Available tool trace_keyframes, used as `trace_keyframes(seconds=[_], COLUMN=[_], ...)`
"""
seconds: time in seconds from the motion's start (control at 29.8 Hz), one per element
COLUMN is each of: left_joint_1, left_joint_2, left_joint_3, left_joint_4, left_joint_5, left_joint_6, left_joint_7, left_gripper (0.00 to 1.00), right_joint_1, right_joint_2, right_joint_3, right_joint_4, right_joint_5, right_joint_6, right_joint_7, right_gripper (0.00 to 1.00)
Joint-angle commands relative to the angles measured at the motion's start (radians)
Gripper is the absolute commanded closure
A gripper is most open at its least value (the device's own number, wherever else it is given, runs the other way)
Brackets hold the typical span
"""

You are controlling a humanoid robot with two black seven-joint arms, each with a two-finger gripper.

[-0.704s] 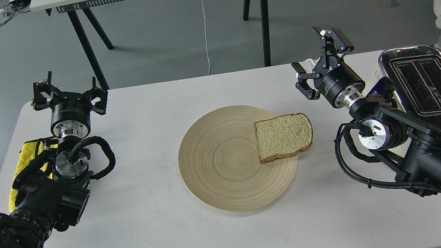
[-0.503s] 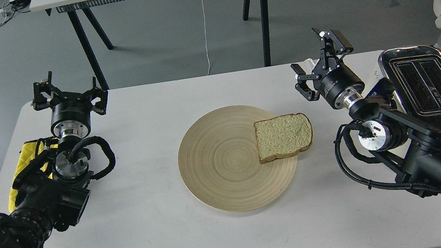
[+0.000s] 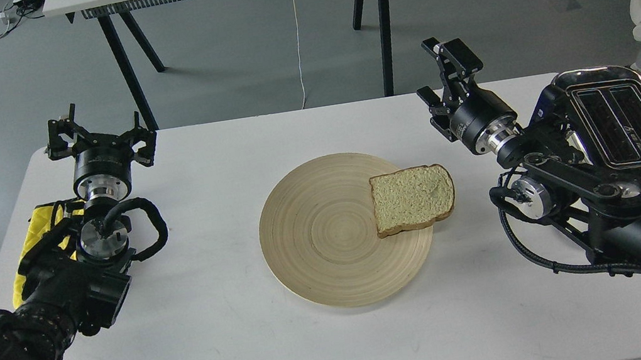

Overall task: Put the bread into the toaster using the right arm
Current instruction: 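Move the right gripper from beside the toaster toward the bread slice, then close the right gripper on the bread slice's edge on the plate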

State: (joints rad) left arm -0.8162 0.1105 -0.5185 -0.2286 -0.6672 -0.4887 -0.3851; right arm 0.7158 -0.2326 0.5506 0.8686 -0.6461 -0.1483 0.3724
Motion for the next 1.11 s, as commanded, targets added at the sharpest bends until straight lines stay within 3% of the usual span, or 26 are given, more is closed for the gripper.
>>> trace_keyframes(seconds=[0.0,0.34,0.87,1.01,1.07], left_joint_1=[0.000,-0.001,0.000,0.000,0.000], left_joint_2=[0.000,0.000,0.000,0.000,0.000], left_joint_3=[0.000,0.000,0.000,0.000,0.000], left_joint_4=[0.000,0.000,0.000,0.000,0.000], left_joint_5=[0.000,0.000,0.000,0.000,0.000], left_joint_6=[0.000,0.000,0.000,0.000,0.000], left_joint_7=[0.000,0.000,0.000,0.000,0.000], left_gripper=[0.00,0.00,0.00,0.00,0.00], right_joint_1=[0.005,-0.009,-0.030,-0.050,-0.053], right_joint_2=[-0.017,-0.148,-0.137,-0.128,-0.126], right_joint_3=[-0.084,-0.268,-0.465,-0.466,-0.469], right_joint_4=[0.055,0.067,0.075,0.118,0.139], right_joint_5=[-0.069,-0.086,-0.086,-0.087,-0.089], right_joint_6=[-0.108,-0.253,-0.272,-0.272,-0.272], right_joint_7=[-0.078,-0.089,-0.090,-0.092,-0.093], right_gripper=[0.01,0.01,0.01,0.04,0.14])
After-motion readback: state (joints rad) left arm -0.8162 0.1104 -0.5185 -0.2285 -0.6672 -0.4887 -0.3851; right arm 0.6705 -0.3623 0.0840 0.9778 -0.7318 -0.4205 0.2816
